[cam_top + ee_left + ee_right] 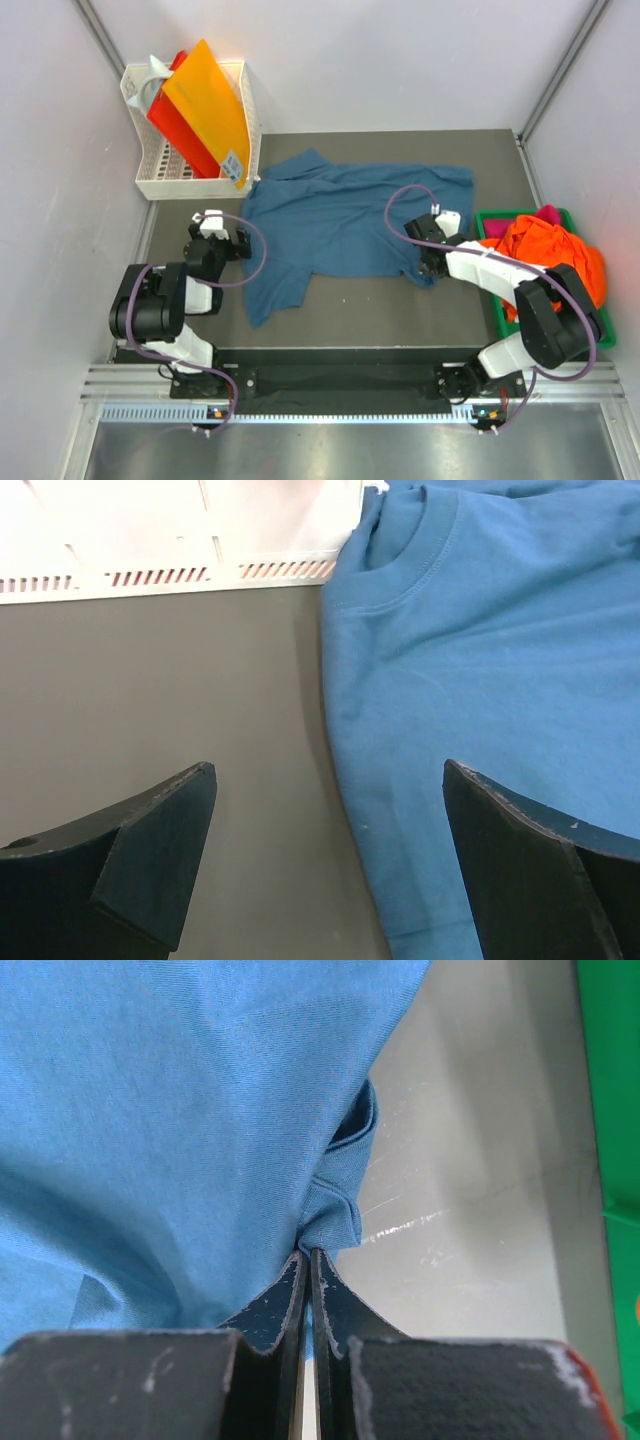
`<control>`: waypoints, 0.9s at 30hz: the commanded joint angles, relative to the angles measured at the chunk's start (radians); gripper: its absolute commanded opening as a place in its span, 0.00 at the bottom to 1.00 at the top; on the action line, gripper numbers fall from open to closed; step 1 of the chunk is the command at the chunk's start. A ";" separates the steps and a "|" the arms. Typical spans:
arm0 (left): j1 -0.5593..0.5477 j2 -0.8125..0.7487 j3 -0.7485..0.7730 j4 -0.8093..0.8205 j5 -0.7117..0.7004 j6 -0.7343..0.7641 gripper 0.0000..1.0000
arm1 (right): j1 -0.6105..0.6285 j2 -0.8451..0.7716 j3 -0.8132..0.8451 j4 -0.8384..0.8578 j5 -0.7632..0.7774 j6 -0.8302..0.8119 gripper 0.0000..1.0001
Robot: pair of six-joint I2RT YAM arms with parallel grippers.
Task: Fold and stack the t-shirts
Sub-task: Flatten out the tshirt, then grap the side of the flattened tshirt closest away from the robot with both arms
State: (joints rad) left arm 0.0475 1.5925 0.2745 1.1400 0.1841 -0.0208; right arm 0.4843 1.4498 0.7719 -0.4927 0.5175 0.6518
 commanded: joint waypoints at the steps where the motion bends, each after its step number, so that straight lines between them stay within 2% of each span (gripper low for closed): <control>1: -0.123 -0.061 0.053 -0.094 -0.320 0.044 0.99 | 0.008 -0.038 0.017 0.023 0.006 -0.044 0.00; 4: -0.211 -0.173 0.188 -0.342 -0.428 0.076 0.99 | 0.007 -0.051 0.020 0.028 0.004 -0.047 0.00; 5: -0.237 -0.222 0.224 -0.484 -0.531 0.085 0.99 | 0.007 -0.049 0.021 0.028 0.004 -0.047 0.00; 7: -0.325 -0.268 0.344 -0.650 -0.639 0.064 0.99 | 0.007 -0.051 0.021 0.026 0.003 -0.044 0.00; 8: -0.348 -0.285 0.394 -0.872 -0.731 0.023 0.99 | 0.007 -0.054 0.020 0.032 0.006 -0.044 0.00; 10: -0.389 -0.312 0.541 -1.108 -0.738 -0.062 0.99 | 0.007 -0.065 0.004 0.046 0.009 -0.044 0.00; 11: -0.396 -0.318 0.581 -1.296 -0.706 -0.127 0.99 | 0.008 -0.065 0.001 0.051 0.009 -0.046 0.00; 12: -0.402 -0.344 0.601 -1.342 -0.727 -0.167 0.99 | 0.007 -0.066 -0.003 0.055 0.010 -0.046 0.00; 14: -0.402 -0.390 0.586 -1.416 -0.861 -0.444 0.99 | 0.007 -0.063 -0.003 0.059 0.016 -0.047 0.00; 15: -0.400 -0.420 0.580 -1.617 -1.052 -0.597 0.99 | 0.007 -0.062 0.000 0.057 0.018 -0.047 0.00; 16: -0.400 -0.474 0.577 -1.740 -1.112 -0.968 0.99 | 0.007 -0.063 -0.002 0.060 0.021 -0.047 0.00; 17: -0.397 -0.511 0.571 -1.846 -1.130 -1.073 0.99 | 0.007 -0.065 -0.002 0.062 0.019 -0.049 0.00; 18: -0.396 -0.552 0.549 -1.777 -1.033 -1.047 0.99 | 0.007 -0.065 0.000 0.060 0.021 -0.047 0.00; 19: -0.397 -0.636 0.485 -1.676 -0.928 -0.856 0.98 | 0.007 -0.065 0.001 0.062 0.019 -0.047 0.00; 20: -0.397 -0.670 0.462 -1.633 -0.825 -0.811 0.99 | 0.008 -0.066 0.003 0.060 0.022 -0.047 0.00; 21: -0.402 -0.696 0.450 -1.620 -0.752 -0.812 0.99 | 0.008 -0.065 0.003 0.060 0.022 -0.049 0.00; 22: -0.406 -0.718 0.442 -1.673 -0.665 -0.876 0.99 | 0.007 -0.063 0.004 0.060 0.027 -0.049 0.00; 27: -0.429 -0.726 0.421 -1.918 -0.558 -1.068 0.99 | 0.007 -0.063 -0.006 0.063 0.029 -0.040 0.00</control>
State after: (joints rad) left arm -0.3592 0.8654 0.7254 -0.5632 -0.5251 -0.8917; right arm 0.4843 1.4193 0.7723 -0.4694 0.5205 0.6102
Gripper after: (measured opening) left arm 0.990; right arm 0.007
